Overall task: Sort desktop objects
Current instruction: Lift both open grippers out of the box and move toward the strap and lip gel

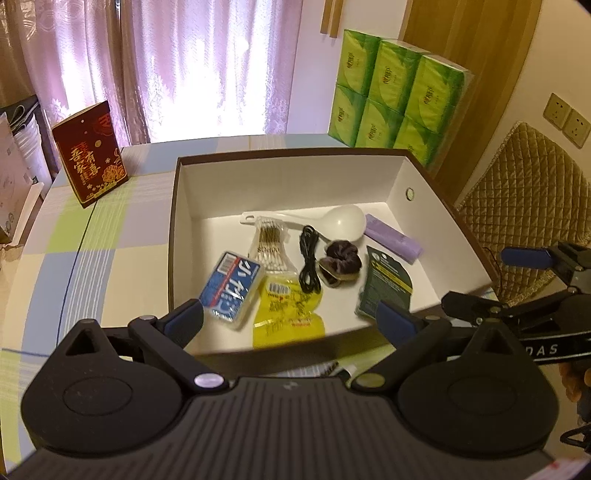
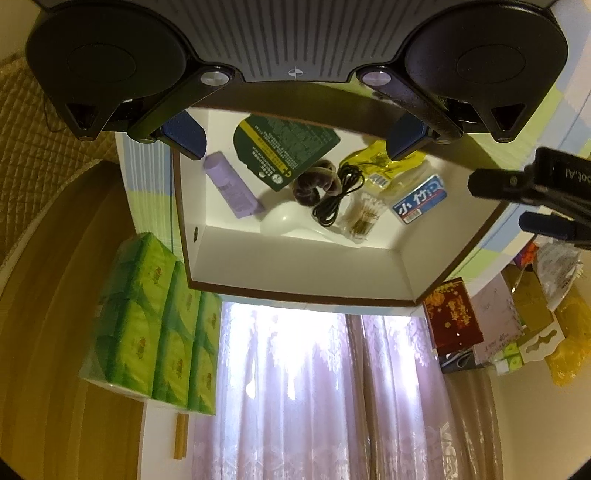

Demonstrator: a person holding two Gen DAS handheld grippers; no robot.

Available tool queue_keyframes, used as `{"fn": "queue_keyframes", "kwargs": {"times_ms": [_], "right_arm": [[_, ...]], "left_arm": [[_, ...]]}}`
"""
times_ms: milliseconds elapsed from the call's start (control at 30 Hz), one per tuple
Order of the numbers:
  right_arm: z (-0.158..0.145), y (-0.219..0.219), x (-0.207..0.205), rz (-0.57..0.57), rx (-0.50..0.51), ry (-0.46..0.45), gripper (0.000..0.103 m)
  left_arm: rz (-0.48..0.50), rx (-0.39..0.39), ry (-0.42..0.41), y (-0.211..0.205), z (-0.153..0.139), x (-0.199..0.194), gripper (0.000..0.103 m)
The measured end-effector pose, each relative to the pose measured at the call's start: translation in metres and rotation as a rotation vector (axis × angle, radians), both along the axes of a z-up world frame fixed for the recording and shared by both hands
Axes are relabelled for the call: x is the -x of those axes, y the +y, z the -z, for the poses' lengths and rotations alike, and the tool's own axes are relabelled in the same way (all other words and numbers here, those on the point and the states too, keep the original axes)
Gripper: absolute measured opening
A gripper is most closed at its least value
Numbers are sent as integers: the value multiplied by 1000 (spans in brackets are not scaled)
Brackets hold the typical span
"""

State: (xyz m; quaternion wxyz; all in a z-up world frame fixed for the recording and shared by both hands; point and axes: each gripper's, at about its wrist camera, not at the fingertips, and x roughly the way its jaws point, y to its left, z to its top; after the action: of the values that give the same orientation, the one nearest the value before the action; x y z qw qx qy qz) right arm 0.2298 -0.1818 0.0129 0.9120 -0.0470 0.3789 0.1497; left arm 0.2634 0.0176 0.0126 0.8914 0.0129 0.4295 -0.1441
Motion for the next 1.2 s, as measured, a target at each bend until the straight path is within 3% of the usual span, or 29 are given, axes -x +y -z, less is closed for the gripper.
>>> {"fn": "queue_keyframes", "kwargs": {"times_ms": [533, 1200], "right_arm": [[-9, -4, 52, -19, -26, -18, 101], [15, 4, 80, -59, -16, 42, 101]], "left_arm": [[-54, -5, -6, 4, -5, 61, 99], [-75, -44, 34, 10, 17, 97, 99]]}}
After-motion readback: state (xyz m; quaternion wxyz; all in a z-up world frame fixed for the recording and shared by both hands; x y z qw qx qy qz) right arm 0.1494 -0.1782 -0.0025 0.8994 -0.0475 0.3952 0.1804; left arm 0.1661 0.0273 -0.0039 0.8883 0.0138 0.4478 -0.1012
